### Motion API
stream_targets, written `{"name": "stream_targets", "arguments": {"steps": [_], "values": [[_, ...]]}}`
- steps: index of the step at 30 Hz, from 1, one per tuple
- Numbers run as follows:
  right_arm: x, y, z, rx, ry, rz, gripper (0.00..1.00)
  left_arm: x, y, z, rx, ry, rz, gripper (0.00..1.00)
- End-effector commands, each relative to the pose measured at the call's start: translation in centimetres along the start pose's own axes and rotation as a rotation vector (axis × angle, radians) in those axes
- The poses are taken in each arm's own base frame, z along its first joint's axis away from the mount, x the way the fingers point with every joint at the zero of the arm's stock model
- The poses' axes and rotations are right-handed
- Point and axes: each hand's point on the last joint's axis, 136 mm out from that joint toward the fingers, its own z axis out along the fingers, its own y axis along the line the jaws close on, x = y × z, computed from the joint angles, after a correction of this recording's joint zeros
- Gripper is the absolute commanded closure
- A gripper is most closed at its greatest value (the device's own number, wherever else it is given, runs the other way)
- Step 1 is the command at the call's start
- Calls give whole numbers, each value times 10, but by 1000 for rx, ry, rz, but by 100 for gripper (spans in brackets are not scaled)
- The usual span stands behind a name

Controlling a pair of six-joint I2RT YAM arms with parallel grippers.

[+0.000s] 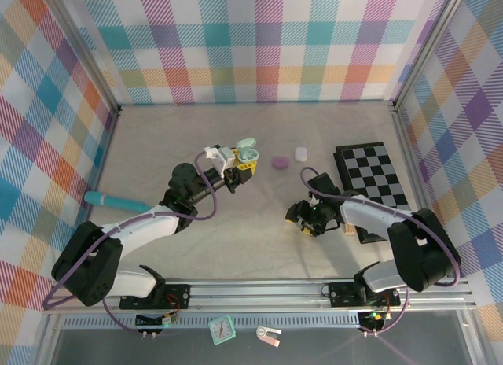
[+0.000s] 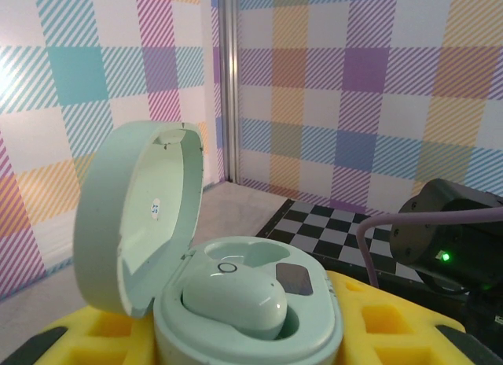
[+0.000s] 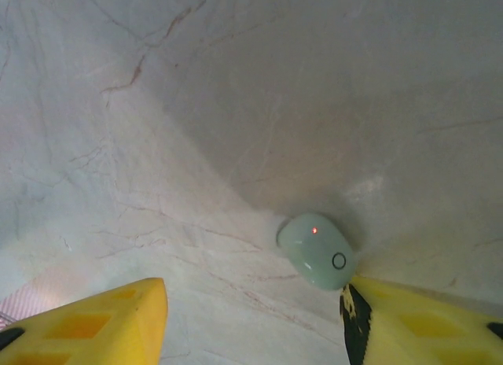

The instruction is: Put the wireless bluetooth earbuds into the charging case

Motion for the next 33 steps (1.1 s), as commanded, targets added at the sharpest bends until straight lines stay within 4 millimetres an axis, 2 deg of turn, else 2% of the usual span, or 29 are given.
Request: {"name": "stream_targets", "arguments": {"steps": [1,14,18,25,33], "values": [[-20,10,-6,-19,-66,-9,41,-9,0,-4,9,-23,26,63],[-48,14,-24,-33,-149,-19,45,-5,1,-3,8,-13,22,63],[-40,3,-26,13,-135,8,45,-3,2,-3,9,-9,22,63],[-21,-4,-5,12,-81,65,48,-1,3,-3,7,-11,19,63],[-30,2,-2,28,-96,35,62,-2,2,-5,10,-13,12,63]]}}
